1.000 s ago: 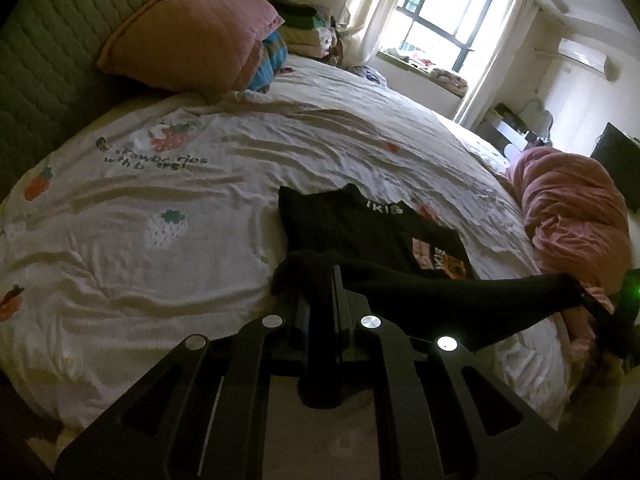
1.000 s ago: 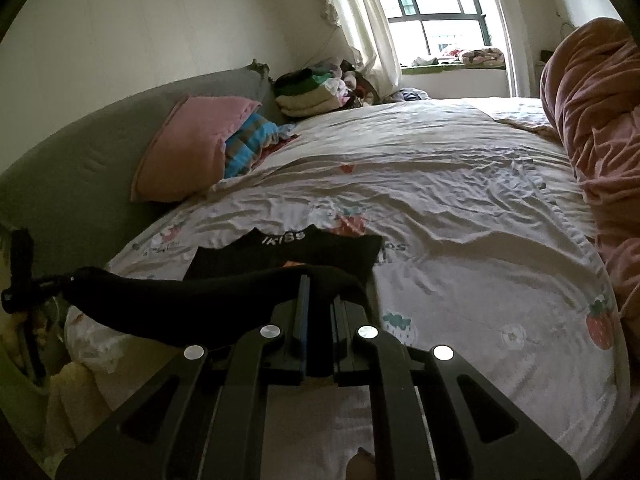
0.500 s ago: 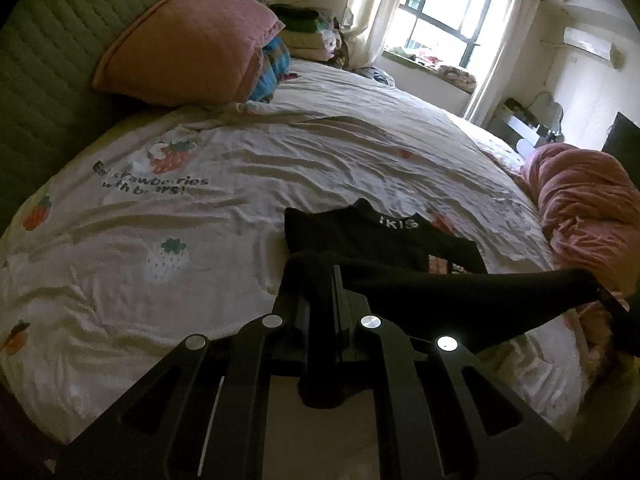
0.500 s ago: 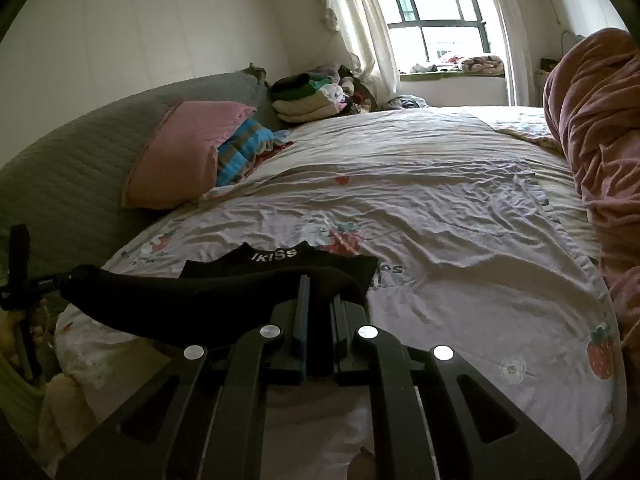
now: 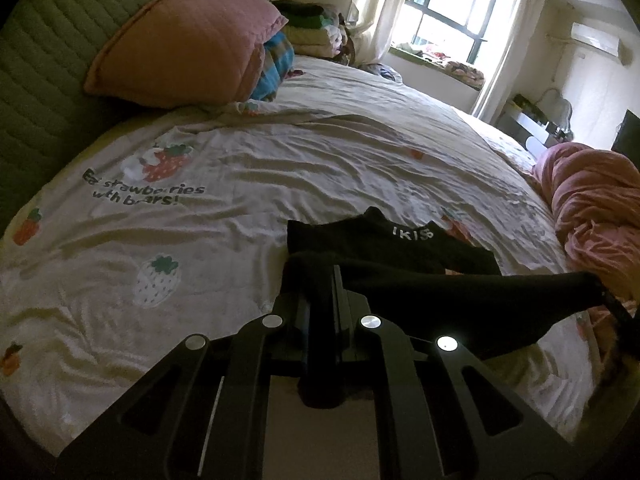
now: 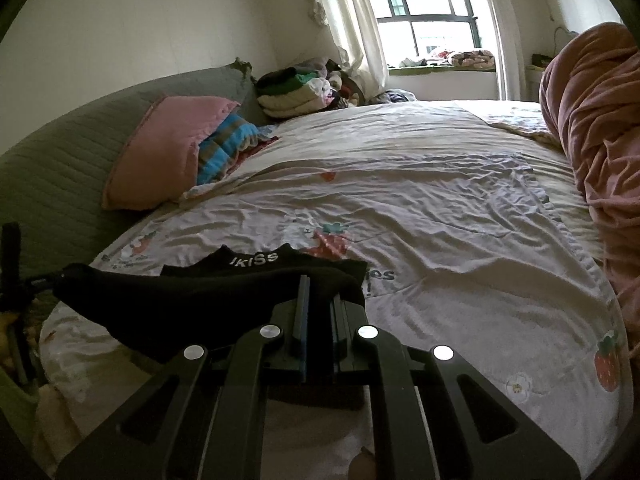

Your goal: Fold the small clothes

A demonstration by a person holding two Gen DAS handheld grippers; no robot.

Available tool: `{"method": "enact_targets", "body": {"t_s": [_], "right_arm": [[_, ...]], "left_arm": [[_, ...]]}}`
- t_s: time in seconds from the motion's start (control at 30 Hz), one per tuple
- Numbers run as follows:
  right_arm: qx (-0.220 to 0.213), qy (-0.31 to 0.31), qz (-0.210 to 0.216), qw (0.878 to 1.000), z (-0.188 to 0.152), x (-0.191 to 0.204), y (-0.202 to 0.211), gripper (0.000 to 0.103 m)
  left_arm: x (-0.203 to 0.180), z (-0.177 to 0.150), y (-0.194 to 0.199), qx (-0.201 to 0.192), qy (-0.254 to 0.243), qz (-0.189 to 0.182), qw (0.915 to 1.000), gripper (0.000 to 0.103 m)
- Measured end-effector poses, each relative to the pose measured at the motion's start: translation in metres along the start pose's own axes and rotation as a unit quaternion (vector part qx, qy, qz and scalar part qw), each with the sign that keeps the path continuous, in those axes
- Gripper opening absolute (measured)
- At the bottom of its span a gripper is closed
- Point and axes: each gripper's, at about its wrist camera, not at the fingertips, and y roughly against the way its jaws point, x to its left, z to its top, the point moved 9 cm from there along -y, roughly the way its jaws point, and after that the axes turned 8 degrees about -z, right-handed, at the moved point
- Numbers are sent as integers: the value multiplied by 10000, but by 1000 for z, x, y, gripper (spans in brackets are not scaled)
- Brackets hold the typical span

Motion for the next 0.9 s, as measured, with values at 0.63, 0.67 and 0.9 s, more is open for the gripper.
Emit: {"method": "enact_targets", "body": {"t_s": [0.63,0.67,0.9], "right_arm": [[173,164,-254,9994,6,-3,-54,7],[184,164,-268,9993,7,-3,-57,7],[415,181,-429,9981,5,-9,-91,7]], "left_arm": [[13,11,-42,107,-56,241,9996,2],[14,12,-45,118,-67,259,9996,2],[21,15,-67,187,-47,315,9993,2]]}}
